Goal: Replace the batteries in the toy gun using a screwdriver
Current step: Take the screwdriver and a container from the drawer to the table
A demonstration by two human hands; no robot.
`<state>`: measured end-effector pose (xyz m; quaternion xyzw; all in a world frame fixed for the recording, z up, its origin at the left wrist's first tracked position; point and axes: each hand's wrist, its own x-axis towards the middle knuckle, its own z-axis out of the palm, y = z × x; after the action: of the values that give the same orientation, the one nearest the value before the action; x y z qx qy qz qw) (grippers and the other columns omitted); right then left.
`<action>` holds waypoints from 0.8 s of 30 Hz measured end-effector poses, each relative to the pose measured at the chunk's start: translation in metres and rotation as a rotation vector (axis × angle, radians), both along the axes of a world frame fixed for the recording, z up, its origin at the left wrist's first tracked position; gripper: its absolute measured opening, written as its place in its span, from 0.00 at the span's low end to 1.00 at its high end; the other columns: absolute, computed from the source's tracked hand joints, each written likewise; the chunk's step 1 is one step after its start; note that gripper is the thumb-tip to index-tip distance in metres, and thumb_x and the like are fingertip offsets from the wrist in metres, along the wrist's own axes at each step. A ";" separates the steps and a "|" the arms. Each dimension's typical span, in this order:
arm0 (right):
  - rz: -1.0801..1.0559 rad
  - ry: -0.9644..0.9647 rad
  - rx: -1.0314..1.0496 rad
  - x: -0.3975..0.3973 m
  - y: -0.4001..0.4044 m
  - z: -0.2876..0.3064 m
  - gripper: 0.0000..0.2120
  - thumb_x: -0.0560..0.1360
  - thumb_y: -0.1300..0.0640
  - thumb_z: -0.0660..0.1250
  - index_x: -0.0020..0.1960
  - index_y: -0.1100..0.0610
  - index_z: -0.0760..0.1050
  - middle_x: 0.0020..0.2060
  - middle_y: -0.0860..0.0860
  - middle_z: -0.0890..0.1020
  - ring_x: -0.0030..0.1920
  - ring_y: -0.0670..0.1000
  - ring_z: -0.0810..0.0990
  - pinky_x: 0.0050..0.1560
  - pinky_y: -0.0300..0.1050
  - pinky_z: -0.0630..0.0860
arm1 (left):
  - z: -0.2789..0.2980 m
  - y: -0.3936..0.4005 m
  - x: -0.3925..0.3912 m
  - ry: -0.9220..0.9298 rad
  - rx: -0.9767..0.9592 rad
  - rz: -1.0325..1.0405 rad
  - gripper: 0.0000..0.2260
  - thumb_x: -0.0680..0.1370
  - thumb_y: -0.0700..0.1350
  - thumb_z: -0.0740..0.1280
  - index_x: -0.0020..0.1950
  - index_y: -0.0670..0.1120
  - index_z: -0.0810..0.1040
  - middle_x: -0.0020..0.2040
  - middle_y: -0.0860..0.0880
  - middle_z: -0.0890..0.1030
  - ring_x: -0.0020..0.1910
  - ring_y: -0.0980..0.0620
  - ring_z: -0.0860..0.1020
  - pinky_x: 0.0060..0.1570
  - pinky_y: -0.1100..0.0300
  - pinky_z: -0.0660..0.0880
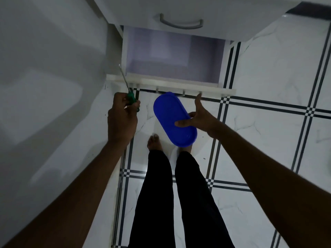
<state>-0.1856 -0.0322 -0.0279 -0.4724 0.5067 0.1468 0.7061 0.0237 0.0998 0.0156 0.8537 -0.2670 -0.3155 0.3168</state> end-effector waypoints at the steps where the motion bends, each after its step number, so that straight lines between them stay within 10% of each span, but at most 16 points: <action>1: 0.045 -0.015 -0.021 0.003 -0.007 0.001 0.66 0.69 0.63 0.77 0.73 0.45 0.20 0.53 0.48 0.83 0.41 0.46 0.86 0.46 0.47 0.84 | 0.000 -0.005 0.001 -0.005 -0.010 -0.005 0.12 0.79 0.44 0.66 0.60 0.43 0.71 0.55 0.48 0.82 0.52 0.51 0.82 0.55 0.53 0.79; 4: 0.130 -0.082 -0.125 0.016 -0.033 0.002 0.69 0.65 0.64 0.80 0.73 0.42 0.21 0.78 0.56 0.57 0.45 0.51 0.86 0.42 0.42 0.83 | 0.000 -0.020 0.005 -0.018 -0.034 -0.016 0.12 0.79 0.43 0.66 0.61 0.43 0.71 0.55 0.49 0.82 0.52 0.54 0.82 0.55 0.52 0.80; 7: 0.156 -0.089 -0.209 0.026 -0.063 -0.004 0.73 0.60 0.58 0.83 0.72 0.40 0.21 0.80 0.57 0.45 0.57 0.58 0.83 0.50 0.48 0.82 | -0.002 -0.031 0.009 -0.018 -0.048 -0.023 0.12 0.79 0.43 0.66 0.61 0.43 0.71 0.54 0.49 0.82 0.51 0.54 0.82 0.54 0.51 0.80; 11: 0.151 -0.049 -0.259 0.032 -0.100 -0.012 0.79 0.51 0.46 0.86 0.71 0.38 0.21 0.80 0.56 0.50 0.64 0.60 0.78 0.46 0.44 0.82 | -0.006 -0.041 0.013 -0.035 -0.062 -0.046 0.12 0.79 0.45 0.66 0.60 0.43 0.71 0.54 0.48 0.83 0.51 0.53 0.82 0.52 0.50 0.81; 24: 0.178 -0.055 -0.326 0.038 -0.124 -0.024 0.74 0.57 0.53 0.82 0.72 0.44 0.20 0.80 0.55 0.42 0.68 0.63 0.73 0.54 0.50 0.79 | -0.008 -0.054 0.009 -0.058 -0.074 -0.099 0.11 0.79 0.44 0.67 0.59 0.42 0.71 0.54 0.49 0.82 0.49 0.56 0.81 0.49 0.63 0.79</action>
<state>-0.1480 -0.1558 -0.0524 -0.6275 0.4604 0.1118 0.6179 0.0327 0.0461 0.0071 0.8360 -0.3296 -0.2958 0.3240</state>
